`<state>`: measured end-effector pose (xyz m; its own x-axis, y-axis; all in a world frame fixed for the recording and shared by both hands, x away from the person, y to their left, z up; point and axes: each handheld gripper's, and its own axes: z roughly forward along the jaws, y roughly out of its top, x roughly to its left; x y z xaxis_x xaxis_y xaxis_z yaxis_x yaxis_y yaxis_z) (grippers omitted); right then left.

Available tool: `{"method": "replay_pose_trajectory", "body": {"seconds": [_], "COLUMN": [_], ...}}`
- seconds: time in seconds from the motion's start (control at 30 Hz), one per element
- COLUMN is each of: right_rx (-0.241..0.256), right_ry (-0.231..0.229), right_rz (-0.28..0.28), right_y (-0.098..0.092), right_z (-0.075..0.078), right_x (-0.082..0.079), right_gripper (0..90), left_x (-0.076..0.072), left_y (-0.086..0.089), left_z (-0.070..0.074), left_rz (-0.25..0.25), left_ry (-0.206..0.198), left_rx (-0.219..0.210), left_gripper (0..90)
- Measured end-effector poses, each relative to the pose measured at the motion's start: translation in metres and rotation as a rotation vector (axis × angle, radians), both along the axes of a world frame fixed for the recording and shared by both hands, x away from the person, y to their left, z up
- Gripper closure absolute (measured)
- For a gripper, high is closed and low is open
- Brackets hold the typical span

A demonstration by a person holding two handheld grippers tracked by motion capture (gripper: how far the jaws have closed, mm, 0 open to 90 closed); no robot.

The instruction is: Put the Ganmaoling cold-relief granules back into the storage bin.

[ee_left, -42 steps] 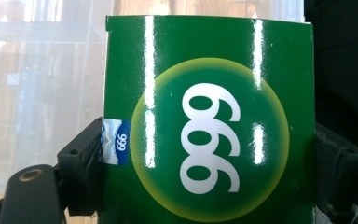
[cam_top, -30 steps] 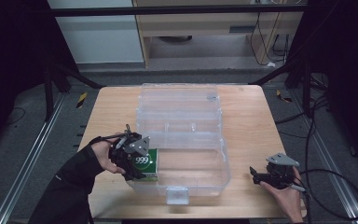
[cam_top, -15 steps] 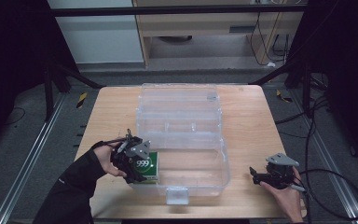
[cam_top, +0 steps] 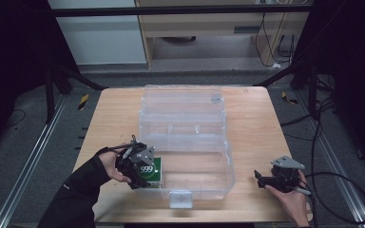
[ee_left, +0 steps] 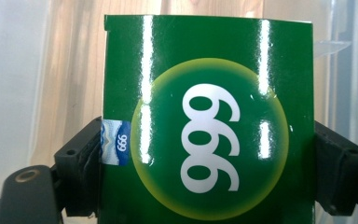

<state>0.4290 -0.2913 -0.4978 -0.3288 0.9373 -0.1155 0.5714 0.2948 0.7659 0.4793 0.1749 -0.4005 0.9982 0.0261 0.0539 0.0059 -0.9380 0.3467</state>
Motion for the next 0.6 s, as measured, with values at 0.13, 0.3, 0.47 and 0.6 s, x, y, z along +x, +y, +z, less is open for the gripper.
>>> {"method": "replay_pose_trajectory", "body": {"seconds": [0.13, 0.3, 0.47, 0.6], "right_rx": [0.001, -0.001, -0.004, 0.003], "right_ry": [0.001, 0.001, 0.002, 0.002], "right_rz": [0.0, 0.002, 0.0, -0.005], "right_y": [0.0, 0.0, 0.0, 0.0], "right_z": [0.0, 0.0, 0.0, 0.0], "right_x": [0.0, 0.0, 0.0, 0.0], "right_gripper": [3.0, 3.0, 3.0, 3.0], "left_x": [0.0, 0.0, -0.003, -0.008], "left_y": [0.0, 0.004, 0.013, 0.023], "left_z": [-0.004, 0.0, 0.012, 0.024], "left_rz": [0.003, 0.023, 0.038, 0.059], "left_ry": [-0.001, -0.004, -0.03, -0.057], "left_rx": [0.015, 0.008, -0.034, -0.084], "left_gripper": [13.3, 11.2, 12.3, 13.6]}}
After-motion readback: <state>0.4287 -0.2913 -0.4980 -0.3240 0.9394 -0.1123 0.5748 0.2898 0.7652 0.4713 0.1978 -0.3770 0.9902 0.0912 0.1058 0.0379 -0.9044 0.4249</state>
